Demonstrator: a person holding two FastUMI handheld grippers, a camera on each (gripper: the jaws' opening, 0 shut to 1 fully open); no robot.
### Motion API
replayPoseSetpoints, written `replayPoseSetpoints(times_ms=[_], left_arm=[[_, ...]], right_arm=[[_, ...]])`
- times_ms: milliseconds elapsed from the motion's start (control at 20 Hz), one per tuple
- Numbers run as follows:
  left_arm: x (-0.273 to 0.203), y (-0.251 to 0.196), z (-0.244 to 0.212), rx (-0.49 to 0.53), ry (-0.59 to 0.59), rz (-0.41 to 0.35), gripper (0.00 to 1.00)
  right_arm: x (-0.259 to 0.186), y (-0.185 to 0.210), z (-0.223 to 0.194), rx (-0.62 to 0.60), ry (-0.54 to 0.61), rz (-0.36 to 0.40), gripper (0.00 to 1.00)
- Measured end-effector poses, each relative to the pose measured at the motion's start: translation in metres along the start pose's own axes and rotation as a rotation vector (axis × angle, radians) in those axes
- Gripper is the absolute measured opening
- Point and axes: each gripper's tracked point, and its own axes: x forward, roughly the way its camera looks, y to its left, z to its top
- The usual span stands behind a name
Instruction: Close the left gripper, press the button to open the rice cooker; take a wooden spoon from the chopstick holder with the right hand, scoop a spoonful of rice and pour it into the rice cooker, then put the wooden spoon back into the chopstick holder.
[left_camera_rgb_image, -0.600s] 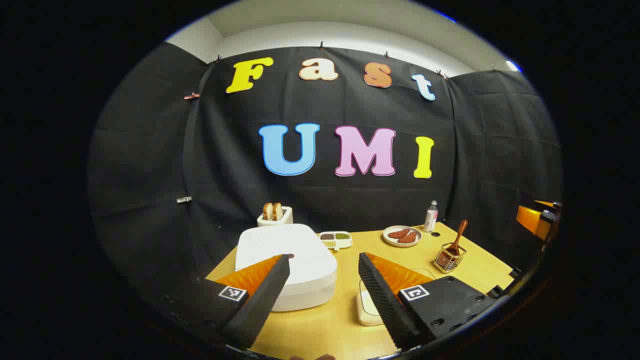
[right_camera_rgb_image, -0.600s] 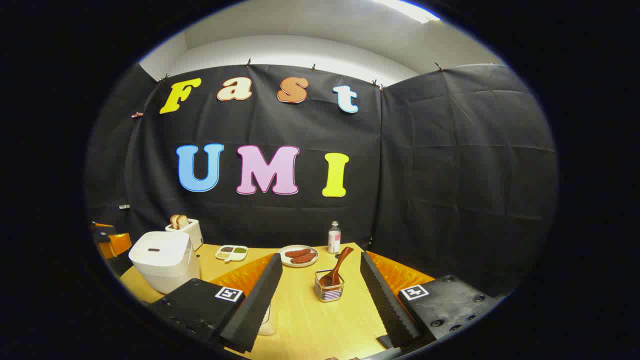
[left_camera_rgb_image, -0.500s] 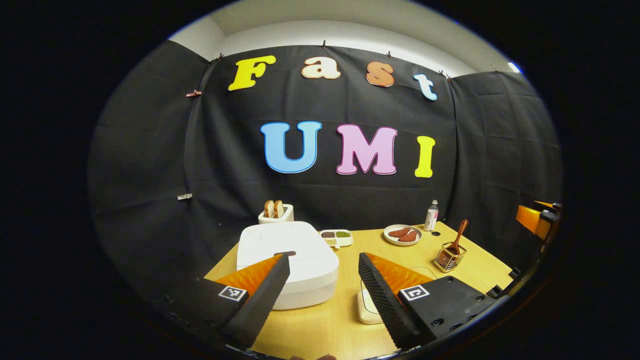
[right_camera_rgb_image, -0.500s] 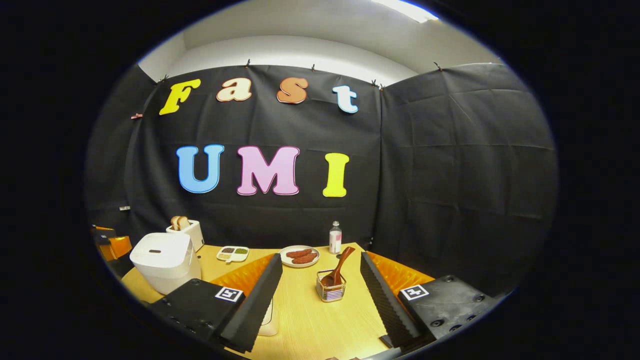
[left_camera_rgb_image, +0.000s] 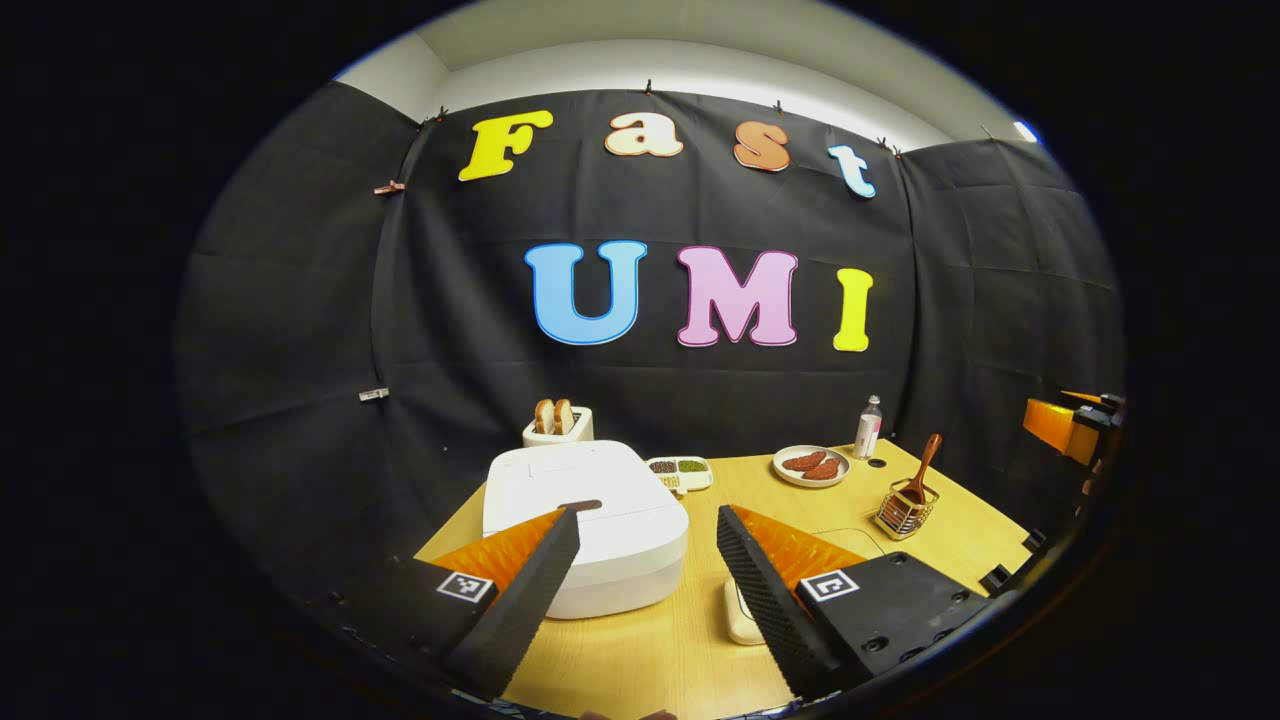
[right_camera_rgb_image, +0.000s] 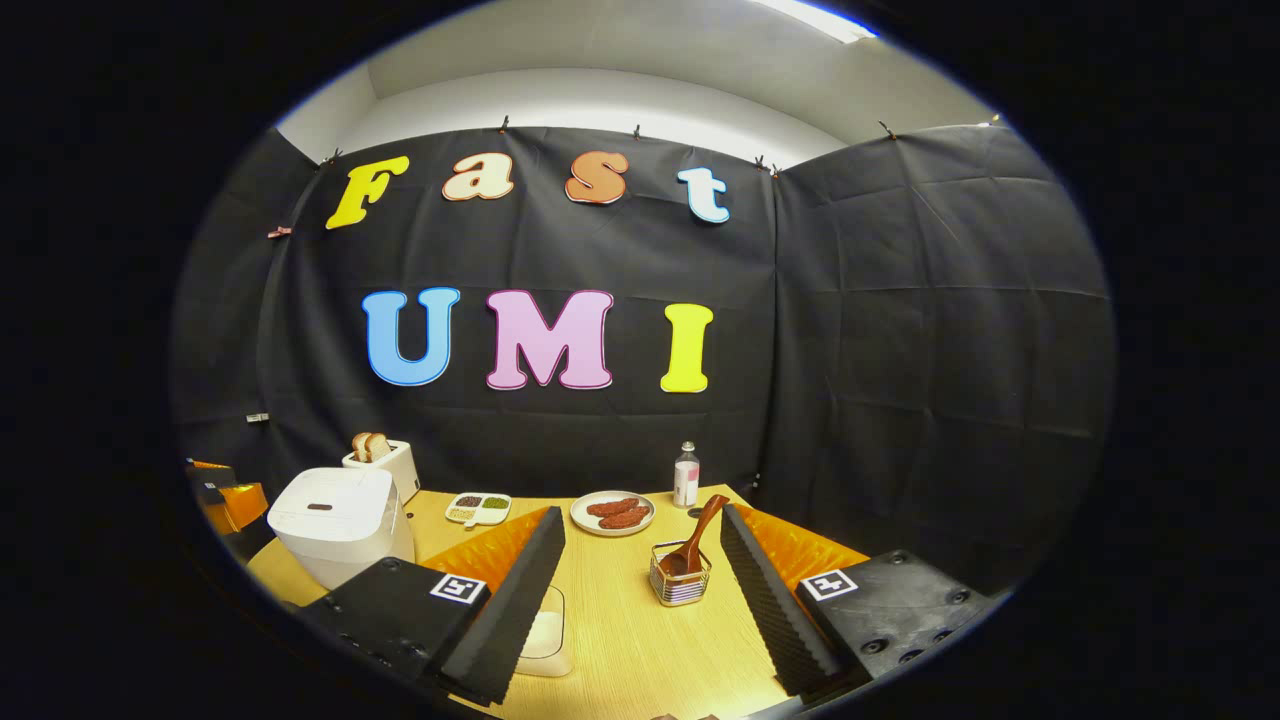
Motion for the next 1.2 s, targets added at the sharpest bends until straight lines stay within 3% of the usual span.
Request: replayPoseSetpoints(times_ms=[400, 650, 850, 1050, 1100, 1200], left_arm=[[0.025, -0.005, 0.017, 0.026, 0.001, 0.020, 0.96], [0.051, 0.015, 0.028, 0.024, 0.006, 0.084, 0.96], [0.073, 0.037, 0.036, -0.003, 0.014, 0.130, 0.82], [0.098, 0.062, 0.041, -0.025, 0.020, 0.170, 0.58], [0.105, 0.069, 0.043, -0.036, 0.022, 0.183, 0.46], [0.123, 0.075, 0.036, -0.059, 0.043, 0.180, 0.33]], right_arm=[[0.043, -0.005, 0.008, -0.005, 0.010, 0.016, 0.98], [0.071, 0.003, 0.008, -0.013, 0.003, 0.070, 0.98], [0.080, 0.005, 0.001, -0.014, 0.004, 0.105, 0.98], [0.083, 0.004, -0.012, -0.021, 0.029, 0.132, 0.98], [0.082, 0.003, -0.015, -0.026, 0.034, 0.137, 0.98], [0.081, 0.000, -0.019, -0.036, 0.045, 0.140, 0.99]])
